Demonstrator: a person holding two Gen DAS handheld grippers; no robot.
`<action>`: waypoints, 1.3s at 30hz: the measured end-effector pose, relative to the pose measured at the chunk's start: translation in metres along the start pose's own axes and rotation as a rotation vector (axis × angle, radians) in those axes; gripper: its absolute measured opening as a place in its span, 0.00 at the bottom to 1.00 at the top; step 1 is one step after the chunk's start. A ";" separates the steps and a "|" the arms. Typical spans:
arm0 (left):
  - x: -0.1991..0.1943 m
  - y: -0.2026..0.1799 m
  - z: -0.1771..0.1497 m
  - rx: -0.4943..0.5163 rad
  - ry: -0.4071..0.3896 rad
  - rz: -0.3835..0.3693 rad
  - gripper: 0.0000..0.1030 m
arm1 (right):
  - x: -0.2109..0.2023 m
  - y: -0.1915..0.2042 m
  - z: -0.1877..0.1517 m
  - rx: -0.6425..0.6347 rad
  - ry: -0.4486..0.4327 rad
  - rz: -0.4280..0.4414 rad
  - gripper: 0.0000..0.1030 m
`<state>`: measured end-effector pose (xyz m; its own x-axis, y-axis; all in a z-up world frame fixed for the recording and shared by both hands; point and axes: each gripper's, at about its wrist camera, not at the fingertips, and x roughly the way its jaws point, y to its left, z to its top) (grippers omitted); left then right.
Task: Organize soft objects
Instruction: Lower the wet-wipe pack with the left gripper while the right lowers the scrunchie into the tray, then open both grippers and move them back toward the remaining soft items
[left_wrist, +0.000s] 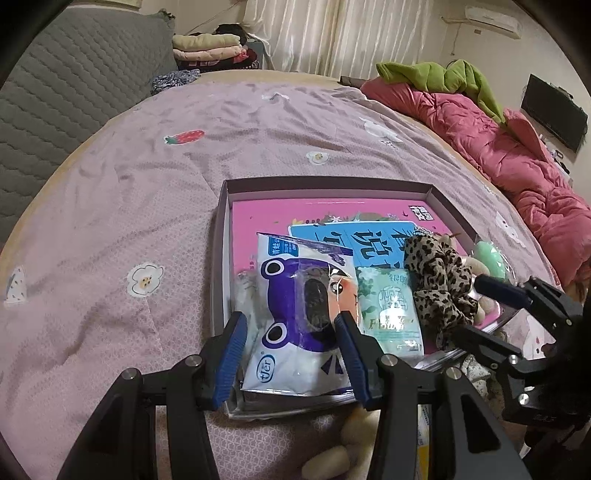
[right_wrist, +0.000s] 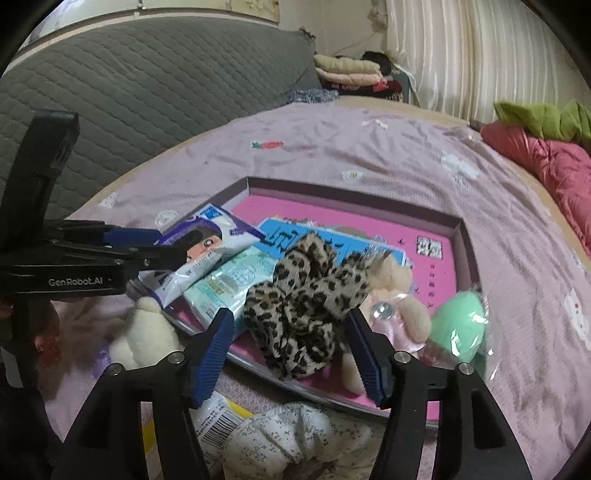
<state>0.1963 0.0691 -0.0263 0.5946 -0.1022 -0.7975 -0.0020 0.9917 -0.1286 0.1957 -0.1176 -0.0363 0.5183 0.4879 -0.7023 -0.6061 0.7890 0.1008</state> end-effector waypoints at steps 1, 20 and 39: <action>0.000 0.000 0.000 -0.003 0.001 -0.002 0.48 | -0.002 0.000 0.001 -0.003 -0.008 -0.003 0.66; -0.009 0.002 0.004 -0.023 -0.044 -0.024 0.48 | -0.005 -0.010 0.000 0.025 -0.014 -0.022 0.68; -0.016 -0.001 0.002 -0.029 -0.074 -0.032 0.48 | -0.013 -0.018 0.000 0.054 -0.037 -0.042 0.71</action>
<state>0.1887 0.0698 -0.0121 0.6527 -0.1266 -0.7470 -0.0047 0.9853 -0.1710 0.1999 -0.1381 -0.0293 0.5649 0.4665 -0.6806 -0.5506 0.8275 0.1102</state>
